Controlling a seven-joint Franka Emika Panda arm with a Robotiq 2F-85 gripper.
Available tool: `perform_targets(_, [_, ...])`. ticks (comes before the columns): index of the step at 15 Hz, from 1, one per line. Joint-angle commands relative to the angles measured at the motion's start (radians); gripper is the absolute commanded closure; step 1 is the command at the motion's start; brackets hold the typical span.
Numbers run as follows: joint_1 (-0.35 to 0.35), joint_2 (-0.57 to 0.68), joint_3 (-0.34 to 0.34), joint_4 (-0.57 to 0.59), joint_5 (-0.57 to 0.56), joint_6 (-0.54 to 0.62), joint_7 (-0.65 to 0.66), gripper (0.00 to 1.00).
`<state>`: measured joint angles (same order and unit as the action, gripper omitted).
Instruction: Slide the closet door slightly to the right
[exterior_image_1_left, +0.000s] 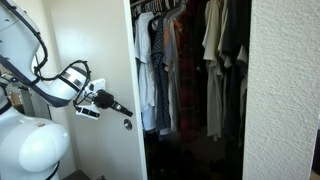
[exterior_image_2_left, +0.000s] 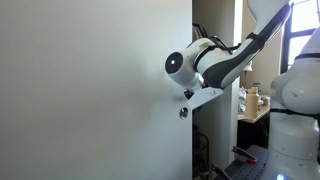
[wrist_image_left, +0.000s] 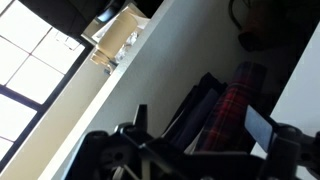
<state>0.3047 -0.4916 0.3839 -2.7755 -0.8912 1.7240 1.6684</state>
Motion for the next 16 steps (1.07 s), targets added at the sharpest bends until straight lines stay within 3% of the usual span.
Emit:
perform_targets(1, [0.034,-0.104,-0.027,0.002,0.031,-0.1,-0.08,0.0])
perform_targets(6, [0.081,-0.266,-0.056,-0.011,0.062,-0.188,-0.217,0.0])
perform_targets(7, [0.137,-0.299,-0.099,-0.011,0.058,-0.222,-0.238,0.0])
perform_targets(11, [0.272,-0.479,-0.165,-0.014,0.09,-0.302,-0.365,0.0])
perform_targets(16, [0.435,-0.657,-0.238,-0.008,0.138,-0.303,-0.464,0.0])
